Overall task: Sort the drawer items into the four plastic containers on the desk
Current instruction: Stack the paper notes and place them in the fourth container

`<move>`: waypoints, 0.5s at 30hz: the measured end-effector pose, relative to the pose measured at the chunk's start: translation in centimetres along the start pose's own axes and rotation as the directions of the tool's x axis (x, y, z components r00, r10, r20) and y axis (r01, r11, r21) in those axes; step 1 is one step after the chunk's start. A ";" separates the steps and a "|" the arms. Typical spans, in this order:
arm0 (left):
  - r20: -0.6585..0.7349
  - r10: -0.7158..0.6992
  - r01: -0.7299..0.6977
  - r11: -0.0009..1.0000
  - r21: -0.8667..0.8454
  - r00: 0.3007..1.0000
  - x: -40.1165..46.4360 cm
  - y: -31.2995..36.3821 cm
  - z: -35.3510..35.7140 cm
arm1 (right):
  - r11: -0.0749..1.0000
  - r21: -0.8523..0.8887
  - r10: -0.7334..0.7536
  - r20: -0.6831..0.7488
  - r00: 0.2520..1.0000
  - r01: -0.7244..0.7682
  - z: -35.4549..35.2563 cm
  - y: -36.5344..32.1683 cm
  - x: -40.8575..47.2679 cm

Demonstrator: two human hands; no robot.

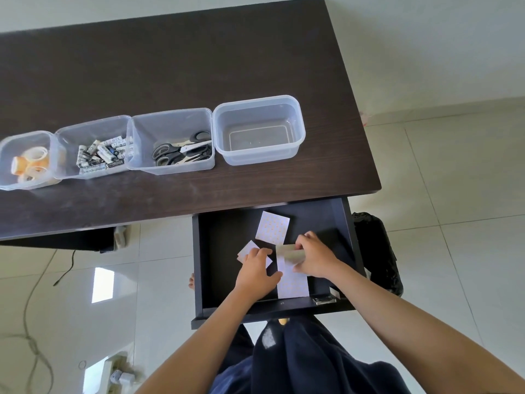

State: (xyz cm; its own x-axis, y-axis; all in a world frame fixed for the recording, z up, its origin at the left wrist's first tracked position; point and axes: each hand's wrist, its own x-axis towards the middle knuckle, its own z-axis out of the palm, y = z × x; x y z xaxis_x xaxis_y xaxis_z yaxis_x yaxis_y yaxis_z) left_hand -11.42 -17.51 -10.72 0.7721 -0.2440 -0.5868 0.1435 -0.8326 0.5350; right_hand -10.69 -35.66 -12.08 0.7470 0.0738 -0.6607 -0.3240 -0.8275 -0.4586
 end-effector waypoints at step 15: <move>0.124 -0.012 0.069 0.883 -0.465 0.992 0.2 1.0 -2.4 | 0.854 0.516 -0.028 -0.080 0.996 0.065 -3.1 -0.3 -3.7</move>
State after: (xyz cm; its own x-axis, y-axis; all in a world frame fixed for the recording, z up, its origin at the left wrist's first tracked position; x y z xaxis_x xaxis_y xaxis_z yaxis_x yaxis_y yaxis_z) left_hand -9.61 -17.23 -8.84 0.6877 -0.2933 -0.6641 0.4675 -0.5209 0.7142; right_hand -11.57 -37.37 -7.67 0.7997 0.0526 -0.5981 -0.5273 -0.4149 -0.7415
